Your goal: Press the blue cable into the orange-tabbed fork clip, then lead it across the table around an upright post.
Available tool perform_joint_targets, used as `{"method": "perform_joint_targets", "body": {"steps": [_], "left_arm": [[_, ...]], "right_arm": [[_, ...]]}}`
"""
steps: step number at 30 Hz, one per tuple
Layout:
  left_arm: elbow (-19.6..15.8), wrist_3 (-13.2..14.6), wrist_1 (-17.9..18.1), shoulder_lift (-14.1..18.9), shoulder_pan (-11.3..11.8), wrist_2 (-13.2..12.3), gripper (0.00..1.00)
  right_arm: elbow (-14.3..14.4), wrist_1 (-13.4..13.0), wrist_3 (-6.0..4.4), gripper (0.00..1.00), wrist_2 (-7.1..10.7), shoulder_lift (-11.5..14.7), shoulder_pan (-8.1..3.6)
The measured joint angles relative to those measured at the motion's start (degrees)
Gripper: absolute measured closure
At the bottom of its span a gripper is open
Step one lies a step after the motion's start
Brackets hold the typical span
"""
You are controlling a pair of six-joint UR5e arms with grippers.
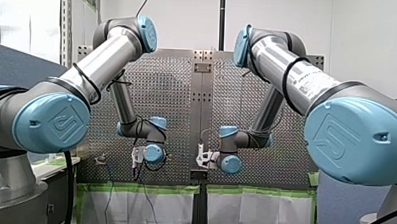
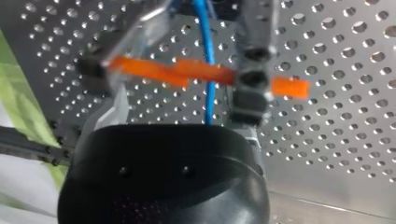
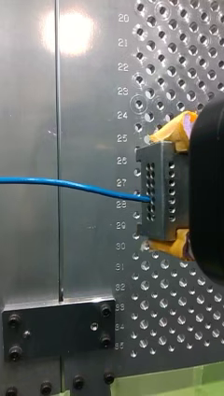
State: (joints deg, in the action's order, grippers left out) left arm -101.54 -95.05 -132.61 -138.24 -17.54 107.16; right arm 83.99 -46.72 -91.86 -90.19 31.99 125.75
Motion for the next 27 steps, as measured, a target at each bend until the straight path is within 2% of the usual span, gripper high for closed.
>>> {"method": "perform_joint_targets", "body": {"steps": [15,17,18,19,20,21,22,27], "left_arm": [[0.16,2.5,-0.34,0.03,0.0,0.1,0.0],[0.18,2.57,-0.42,0.04,-0.03,0.17,0.33],[0.18,2.56,-0.46,0.04,-0.04,0.27,0.33],[0.18,2.55,-0.48,0.04,-0.06,0.47,0.57],[0.18,2.54,-0.51,0.04,-0.09,0.88,0.65],[0.19,2.53,-0.52,0.04,-0.11,1.29,0.65],[0.2,2.52,-0.52,0.04,-0.13,1.75,1.0],[0.41,2.27,-0.5,0.04,-0.29,4.26,1.0]], "right_arm": [[0.01,0.12,0.23,1.0,0.05,-0.03,0.05],[0.0,0.13,0.24,1.0,0.04,-0.06,0.08],[0.0,0.13,0.25,1.0,0.03,-0.08,0.11],[0.0,0.13,0.25,1.0,0.03,-0.09,0.14],[0.0,0.13,0.26,1.0,0.04,-0.1,0.17],[0.0,0.13,0.26,1.0,0.04,-0.1,0.18],[0.0,0.13,0.26,1.0,0.04,-0.11,0.16],[0.0,0.13,0.26,1.0,0.04,-0.17,0.06]]}}
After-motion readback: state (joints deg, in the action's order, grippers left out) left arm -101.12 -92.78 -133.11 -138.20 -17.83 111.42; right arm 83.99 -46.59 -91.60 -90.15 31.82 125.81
